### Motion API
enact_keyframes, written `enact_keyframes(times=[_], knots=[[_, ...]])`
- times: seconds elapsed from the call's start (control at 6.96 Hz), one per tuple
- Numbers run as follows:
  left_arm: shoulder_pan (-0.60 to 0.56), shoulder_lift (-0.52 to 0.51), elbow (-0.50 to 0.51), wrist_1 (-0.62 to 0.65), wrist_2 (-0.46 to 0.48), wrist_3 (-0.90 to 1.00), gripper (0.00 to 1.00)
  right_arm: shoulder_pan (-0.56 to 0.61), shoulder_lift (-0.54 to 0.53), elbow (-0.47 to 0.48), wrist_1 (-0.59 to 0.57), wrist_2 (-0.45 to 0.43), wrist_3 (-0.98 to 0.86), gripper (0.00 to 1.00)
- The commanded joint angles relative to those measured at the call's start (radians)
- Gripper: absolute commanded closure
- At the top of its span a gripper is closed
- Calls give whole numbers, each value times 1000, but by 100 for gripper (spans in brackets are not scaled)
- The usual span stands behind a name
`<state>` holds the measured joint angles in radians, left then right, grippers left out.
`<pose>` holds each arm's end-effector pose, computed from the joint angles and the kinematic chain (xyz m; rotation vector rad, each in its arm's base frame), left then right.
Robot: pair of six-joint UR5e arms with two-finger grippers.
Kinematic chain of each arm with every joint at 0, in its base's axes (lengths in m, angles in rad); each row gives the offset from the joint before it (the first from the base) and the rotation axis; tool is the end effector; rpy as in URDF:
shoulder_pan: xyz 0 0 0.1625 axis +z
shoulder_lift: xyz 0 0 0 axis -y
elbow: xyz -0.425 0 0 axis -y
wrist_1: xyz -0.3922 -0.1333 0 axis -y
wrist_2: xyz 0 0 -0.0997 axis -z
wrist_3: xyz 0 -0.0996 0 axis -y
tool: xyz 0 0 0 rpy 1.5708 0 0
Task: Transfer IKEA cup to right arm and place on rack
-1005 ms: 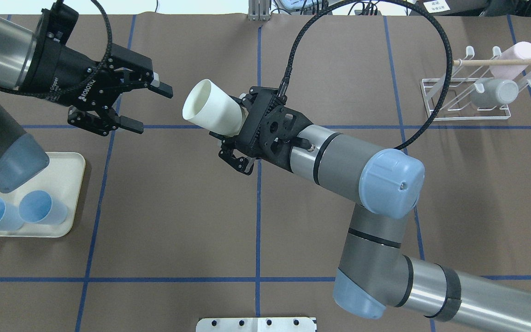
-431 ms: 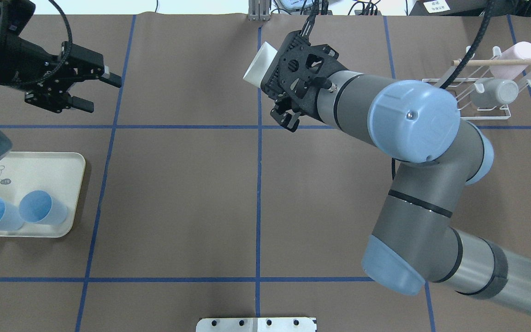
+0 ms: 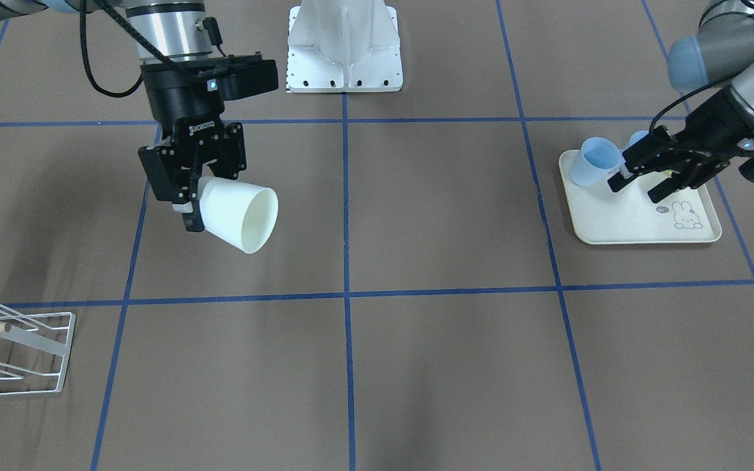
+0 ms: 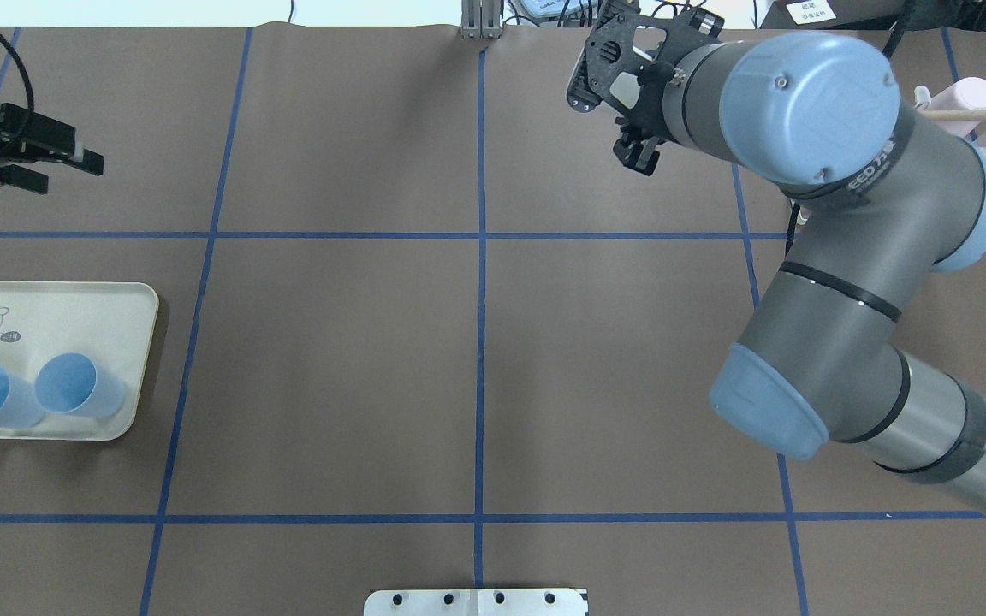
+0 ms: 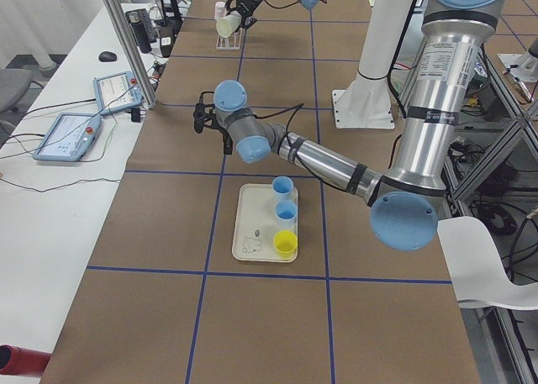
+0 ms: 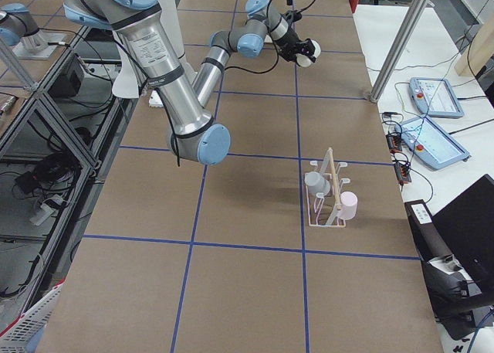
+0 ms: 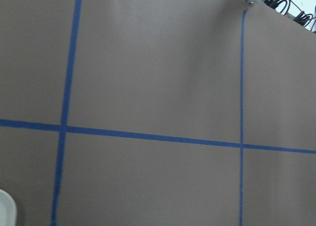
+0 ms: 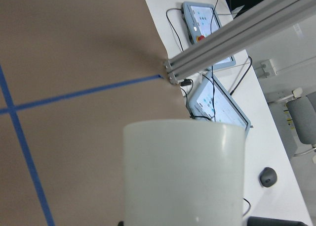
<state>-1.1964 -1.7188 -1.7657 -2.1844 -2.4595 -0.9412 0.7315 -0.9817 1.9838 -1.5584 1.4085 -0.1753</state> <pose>0.1457 -0.5238 0.4057 0.2030 1.1819 -0.0727 -0.3344 -0.5009 0.1526 1.0388 -0.1962 -0.8400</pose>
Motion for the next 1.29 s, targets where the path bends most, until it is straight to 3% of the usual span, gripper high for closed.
enact_keyframes(times=[0.0, 0.43, 0.72, 0.86, 1.15], knots=[[-92, 50, 79, 20, 5, 329, 0, 119, -11, -43, -77, -5, -337, 86], [-114, 73, 117, 18, 4, 418, 0, 261, -38, -144, -74, -63, -898, 86], [-112, 74, 117, 17, 4, 409, 0, 322, -52, -224, -51, -95, -1134, 87], [-112, 74, 117, 17, 4, 406, 0, 330, -92, -267, 37, -98, -1164, 87], [-112, 74, 114, 15, 4, 401, 0, 356, -188, -415, 348, -127, -1342, 85]])
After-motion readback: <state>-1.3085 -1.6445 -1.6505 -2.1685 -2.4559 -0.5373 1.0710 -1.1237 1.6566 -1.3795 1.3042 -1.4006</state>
